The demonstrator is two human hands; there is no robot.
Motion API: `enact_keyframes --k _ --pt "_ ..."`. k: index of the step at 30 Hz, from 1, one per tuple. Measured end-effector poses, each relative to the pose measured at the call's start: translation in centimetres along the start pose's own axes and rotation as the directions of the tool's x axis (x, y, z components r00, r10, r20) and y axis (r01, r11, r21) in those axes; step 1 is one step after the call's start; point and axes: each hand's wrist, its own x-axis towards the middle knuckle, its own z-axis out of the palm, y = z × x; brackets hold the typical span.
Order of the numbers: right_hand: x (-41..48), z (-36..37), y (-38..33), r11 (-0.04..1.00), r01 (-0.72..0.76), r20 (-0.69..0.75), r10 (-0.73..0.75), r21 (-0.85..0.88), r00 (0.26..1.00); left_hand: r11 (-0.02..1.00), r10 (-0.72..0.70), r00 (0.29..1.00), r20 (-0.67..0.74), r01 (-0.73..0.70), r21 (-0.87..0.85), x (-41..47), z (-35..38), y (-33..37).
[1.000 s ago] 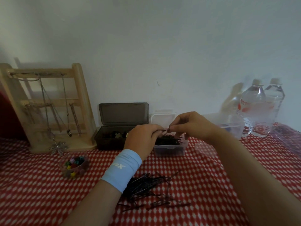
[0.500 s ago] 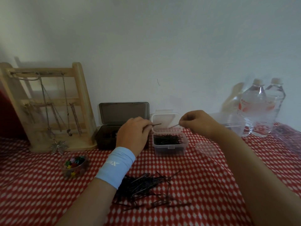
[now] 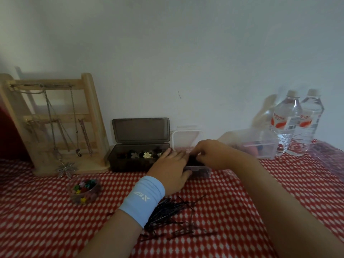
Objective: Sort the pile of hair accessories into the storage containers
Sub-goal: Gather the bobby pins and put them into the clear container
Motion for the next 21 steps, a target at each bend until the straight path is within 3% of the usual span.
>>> enact_keyframes --k 5,9,12,14,18,21 --pt "-0.2 -0.4 -0.4 0.997 0.007 0.06 -0.002 -0.082 0.998 0.964 -0.061 0.998 -0.005 0.057 -0.26 -0.8 -1.6 0.7" --pt "-0.4 0.5 -0.7 0.993 0.017 0.013 -0.016 -0.121 1.0 0.972 -0.025 0.995 -0.093 0.002 -0.237 -1.5 -2.3 0.3" --pt "-1.5 0.2 -1.8 0.996 -0.008 -0.166 -0.007 -0.088 0.986 0.97 -0.05 0.986 -0.159 0.009 -0.245 -3.0 -3.5 -0.5" --pt "-2.9 -0.3 -3.3 0.999 0.026 -0.191 -0.033 -0.037 0.981 0.971 -0.059 0.993 -0.105 0.033 -0.236 -4.5 -4.3 -0.9" --pt "-6.2 -0.4 -6.8 0.998 0.059 0.208 -0.06 0.01 0.976 0.971 -0.073 0.954 0.291 0.134 -0.198 -8.0 -4.3 -1.2" --pt "-7.6 1.1 -7.5 0.995 -0.011 0.382 0.049 -0.101 0.923 0.992 -0.07 0.924 0.376 0.103 -0.068 -10.1 -3.3 -0.9"
